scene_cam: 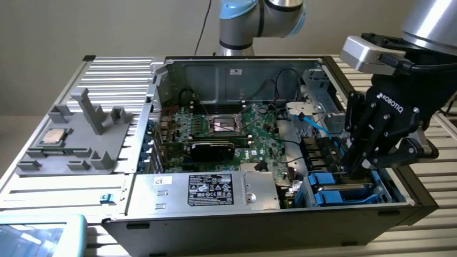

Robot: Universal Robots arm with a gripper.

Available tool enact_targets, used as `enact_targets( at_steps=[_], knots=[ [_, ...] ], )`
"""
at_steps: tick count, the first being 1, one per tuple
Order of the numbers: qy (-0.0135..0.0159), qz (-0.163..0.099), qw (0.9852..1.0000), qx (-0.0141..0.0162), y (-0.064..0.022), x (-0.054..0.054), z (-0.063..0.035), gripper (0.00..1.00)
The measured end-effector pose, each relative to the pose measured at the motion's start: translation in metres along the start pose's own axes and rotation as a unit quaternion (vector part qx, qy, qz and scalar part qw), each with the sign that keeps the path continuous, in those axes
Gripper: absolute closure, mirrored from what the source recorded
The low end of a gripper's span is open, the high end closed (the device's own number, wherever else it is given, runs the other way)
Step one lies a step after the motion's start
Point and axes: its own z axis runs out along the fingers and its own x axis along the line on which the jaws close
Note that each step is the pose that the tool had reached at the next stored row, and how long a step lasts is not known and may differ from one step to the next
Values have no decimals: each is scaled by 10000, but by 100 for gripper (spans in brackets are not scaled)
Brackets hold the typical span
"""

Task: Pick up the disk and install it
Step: 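Insert the second disk wire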

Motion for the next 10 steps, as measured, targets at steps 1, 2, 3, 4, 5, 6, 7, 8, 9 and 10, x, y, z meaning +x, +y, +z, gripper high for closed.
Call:
enact_targets(
  at_steps=[1,2,3,4,5,6,7,8,9,10],
  knots=[
    [-47,-6,10000,1,2,12,-3,72],
    [-103,-14,9999,3,5,22,-6,72],
    [-169,-23,9999,5,8,32,-7,72],
    [-236,-33,9997,7,10,42,-7,72],
    [-306,-43,9995,9,12,52,-8,72],
    [-376,-52,9993,11,15,61,-9,72],
    [-439,-62,9990,13,17,71,-10,72],
    [-505,-71,9987,15,20,81,-11,72],
    [-579,-81,9983,17,23,93,-10,72],
    [-659,-92,9978,19,25,104,-9,72]
  ],
)
